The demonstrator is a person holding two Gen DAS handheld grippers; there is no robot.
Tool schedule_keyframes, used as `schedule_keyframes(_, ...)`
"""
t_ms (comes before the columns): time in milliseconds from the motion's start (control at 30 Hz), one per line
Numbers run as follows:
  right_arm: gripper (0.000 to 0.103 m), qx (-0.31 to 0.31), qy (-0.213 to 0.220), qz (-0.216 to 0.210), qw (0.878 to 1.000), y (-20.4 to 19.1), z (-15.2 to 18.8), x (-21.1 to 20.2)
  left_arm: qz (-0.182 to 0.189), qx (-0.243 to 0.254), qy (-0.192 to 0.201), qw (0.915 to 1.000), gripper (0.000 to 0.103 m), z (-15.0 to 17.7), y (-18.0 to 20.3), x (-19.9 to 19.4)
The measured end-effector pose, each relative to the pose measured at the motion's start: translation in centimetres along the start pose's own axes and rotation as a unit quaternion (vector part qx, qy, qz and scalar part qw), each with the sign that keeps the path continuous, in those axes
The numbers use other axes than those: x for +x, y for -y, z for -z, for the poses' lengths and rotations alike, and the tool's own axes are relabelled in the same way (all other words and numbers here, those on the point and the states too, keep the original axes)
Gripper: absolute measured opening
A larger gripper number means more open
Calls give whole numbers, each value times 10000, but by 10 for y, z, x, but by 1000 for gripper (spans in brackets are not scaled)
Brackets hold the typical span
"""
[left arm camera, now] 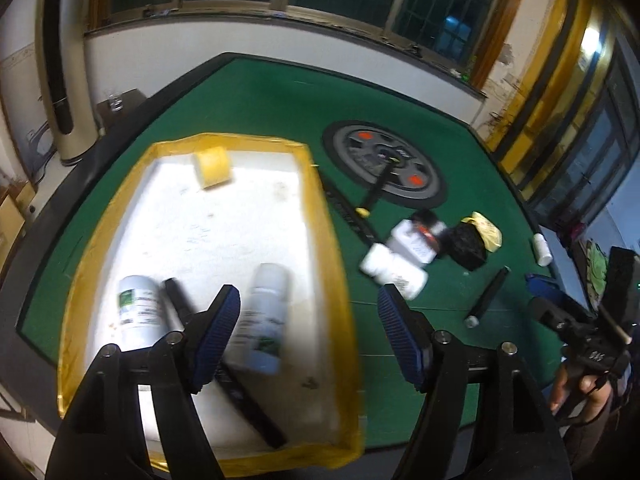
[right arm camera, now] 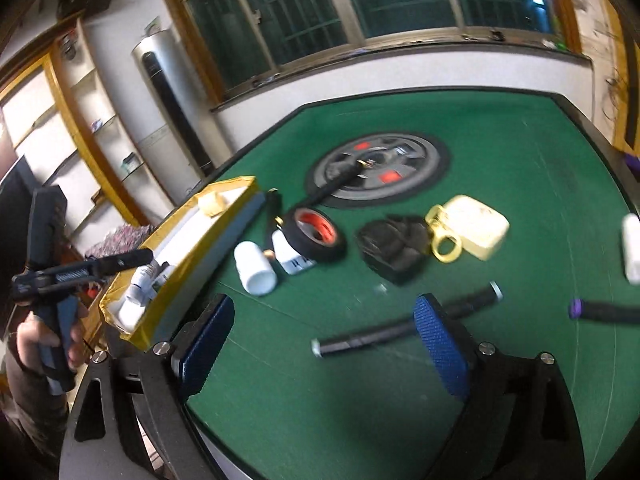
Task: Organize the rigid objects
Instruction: 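Grasp the white QR-labelled bottle with the left tool while the right tool approaches a white bottle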
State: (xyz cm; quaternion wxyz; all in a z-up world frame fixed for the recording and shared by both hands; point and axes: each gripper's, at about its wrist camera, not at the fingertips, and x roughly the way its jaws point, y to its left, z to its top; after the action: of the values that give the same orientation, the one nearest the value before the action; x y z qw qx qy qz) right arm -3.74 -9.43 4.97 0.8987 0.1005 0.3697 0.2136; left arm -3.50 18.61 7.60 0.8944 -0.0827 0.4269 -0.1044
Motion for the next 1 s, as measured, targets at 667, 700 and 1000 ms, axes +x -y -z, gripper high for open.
schedule_keyframes(667, 89, 278, 165, 297, 9990, 29, 32, -32, -452, 142, -602, 9971, 72, -16, 86, 96)
schedule_keyframes(700, 89, 297, 167, 295, 9990, 31, 32, -32, -466, 153, -595, 9970, 72, -15, 87, 97)
schedule_keyframes(1000, 89, 428, 99, 240, 9987, 37, 32, -26, -722, 769, -495, 9932, 62, -11, 97, 103)
